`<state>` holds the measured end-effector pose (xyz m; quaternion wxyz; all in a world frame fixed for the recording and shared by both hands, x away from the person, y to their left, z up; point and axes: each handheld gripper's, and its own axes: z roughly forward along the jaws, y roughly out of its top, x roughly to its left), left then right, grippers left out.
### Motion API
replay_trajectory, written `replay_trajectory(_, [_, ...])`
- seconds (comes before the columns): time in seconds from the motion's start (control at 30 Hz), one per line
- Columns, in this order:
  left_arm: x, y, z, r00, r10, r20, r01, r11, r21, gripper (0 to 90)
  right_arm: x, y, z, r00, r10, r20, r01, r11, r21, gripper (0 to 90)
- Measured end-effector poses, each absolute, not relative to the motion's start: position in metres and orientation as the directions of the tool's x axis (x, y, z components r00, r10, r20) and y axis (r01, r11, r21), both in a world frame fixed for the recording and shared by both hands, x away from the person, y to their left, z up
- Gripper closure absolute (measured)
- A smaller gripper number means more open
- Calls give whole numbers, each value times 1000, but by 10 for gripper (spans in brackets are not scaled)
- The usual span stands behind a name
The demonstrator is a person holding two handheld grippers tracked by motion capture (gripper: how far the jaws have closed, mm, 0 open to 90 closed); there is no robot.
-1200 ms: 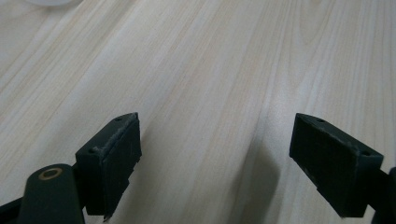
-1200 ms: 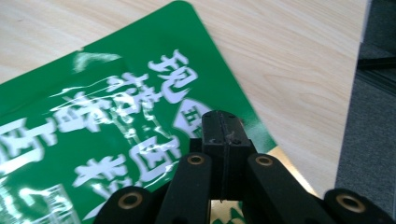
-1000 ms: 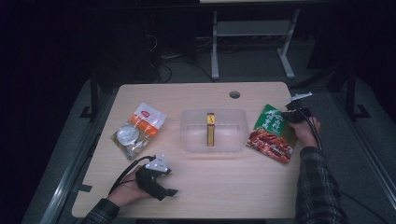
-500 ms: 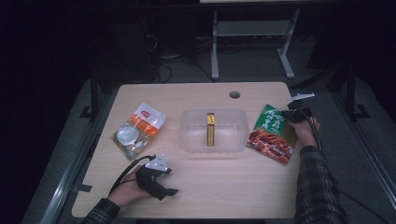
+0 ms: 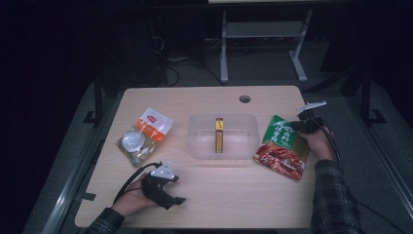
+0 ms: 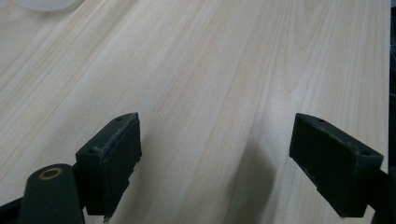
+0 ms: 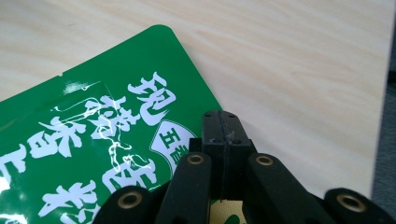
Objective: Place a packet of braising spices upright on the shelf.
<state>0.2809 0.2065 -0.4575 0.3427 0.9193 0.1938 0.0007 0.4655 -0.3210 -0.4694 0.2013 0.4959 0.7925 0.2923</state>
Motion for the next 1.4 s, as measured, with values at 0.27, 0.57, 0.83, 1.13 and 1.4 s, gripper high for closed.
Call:
replay_trajectory(0.27, [280, 207, -456, 925, 356, -132, 354, -684, 638, 161, 439, -316, -466, -484, 875, -16, 673, 384, 632, 900])
replay_trajectory(0.57, [281, 205, -455, 926, 355, -129, 350, -677, 647, 161, 402, -318, -463, -526, 850, -29, 665, 432, 609, 900])
replay_trajectory(0.83, [286, 199, -453, 928, 345, -138, 346, -665, 662, 161, 369, -320, -460, -551, 834, -30, 668, 462, 583, 900])
replay_trajectory(1.13, [287, 189, -450, 938, 320, -132, 321, -664, 675, 161, 347, -315, -461, -581, 813, -20, 648, 478, 593, 900])
replay_trajectory(1.4, [287, 189, -450, 938, 322, -131, 320, -656, 683, 161, 330, -296, -460, -648, 761, -18, 606, 530, 593, 900])
